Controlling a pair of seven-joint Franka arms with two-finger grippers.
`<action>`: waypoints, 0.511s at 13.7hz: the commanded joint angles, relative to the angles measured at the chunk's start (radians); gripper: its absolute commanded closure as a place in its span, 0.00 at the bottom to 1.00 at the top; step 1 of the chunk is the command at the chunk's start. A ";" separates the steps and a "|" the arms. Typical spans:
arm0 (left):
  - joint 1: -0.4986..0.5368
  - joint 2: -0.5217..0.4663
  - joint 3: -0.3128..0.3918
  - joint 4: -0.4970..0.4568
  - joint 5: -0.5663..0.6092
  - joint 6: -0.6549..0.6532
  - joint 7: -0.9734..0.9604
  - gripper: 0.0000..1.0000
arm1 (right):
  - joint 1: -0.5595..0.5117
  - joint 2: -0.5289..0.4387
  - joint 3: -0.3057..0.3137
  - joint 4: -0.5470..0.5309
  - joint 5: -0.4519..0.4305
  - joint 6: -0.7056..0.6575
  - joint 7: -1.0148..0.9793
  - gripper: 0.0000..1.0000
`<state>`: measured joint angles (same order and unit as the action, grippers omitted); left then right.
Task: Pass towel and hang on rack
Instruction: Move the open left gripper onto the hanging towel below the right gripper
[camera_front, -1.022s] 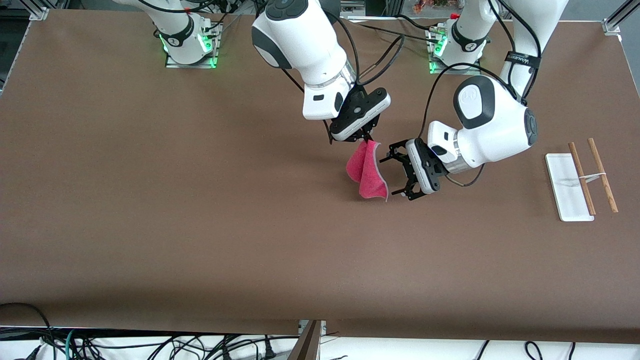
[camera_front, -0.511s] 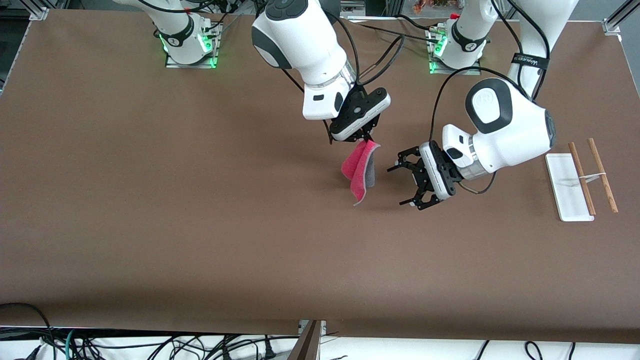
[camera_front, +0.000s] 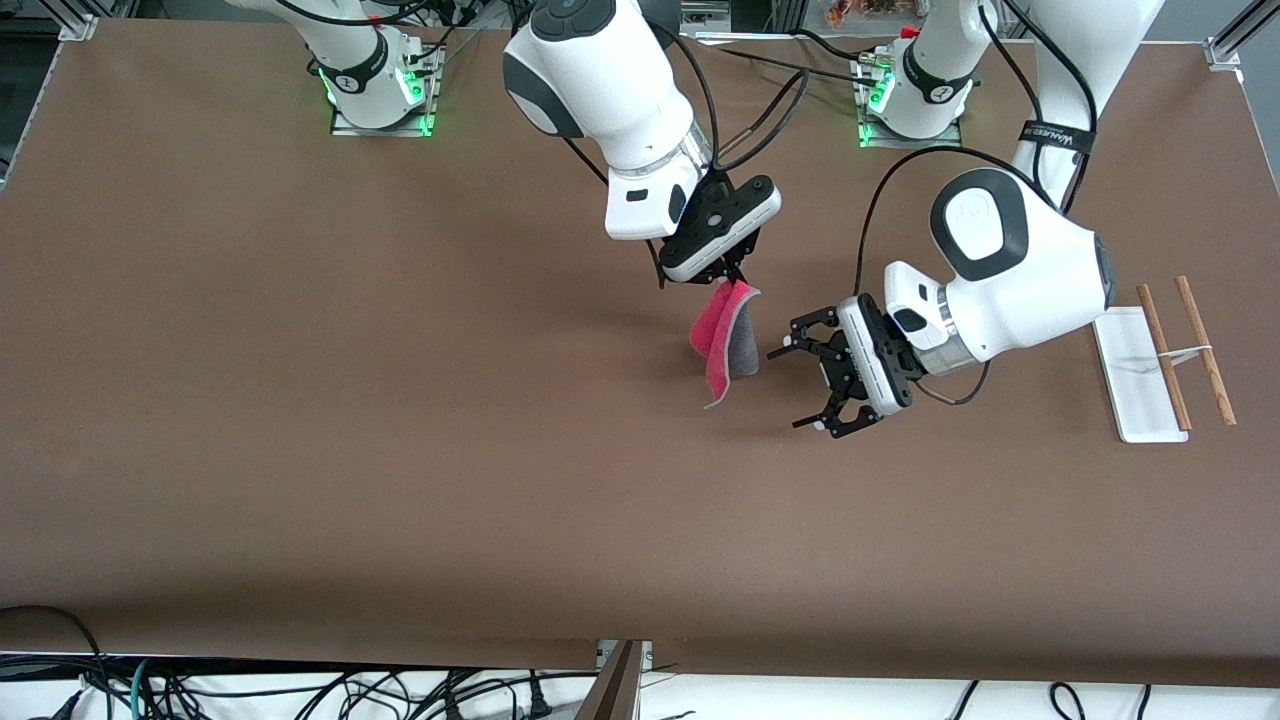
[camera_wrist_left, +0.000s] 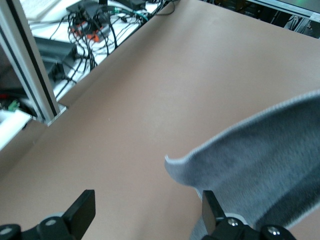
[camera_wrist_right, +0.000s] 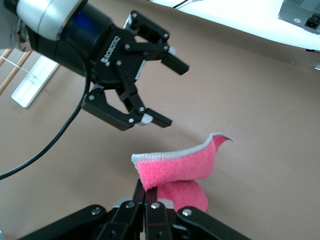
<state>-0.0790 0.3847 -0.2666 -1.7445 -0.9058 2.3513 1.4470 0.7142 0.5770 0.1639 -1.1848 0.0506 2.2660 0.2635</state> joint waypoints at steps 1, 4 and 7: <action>-0.028 0.071 -0.008 0.095 -0.038 -0.003 0.104 0.05 | 0.002 -0.008 -0.003 0.007 0.003 -0.002 -0.004 1.00; -0.053 0.120 -0.014 0.105 -0.041 -0.004 0.208 0.06 | 0.002 -0.008 -0.004 0.007 -0.005 -0.003 -0.094 1.00; -0.061 0.131 -0.029 0.103 -0.057 -0.006 0.301 0.09 | -0.002 -0.008 -0.004 0.007 -0.005 -0.005 -0.268 1.00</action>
<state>-0.1359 0.4979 -0.2867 -1.6712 -0.9105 2.3509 1.6520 0.7135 0.5770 0.1615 -1.1847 0.0492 2.2661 0.0900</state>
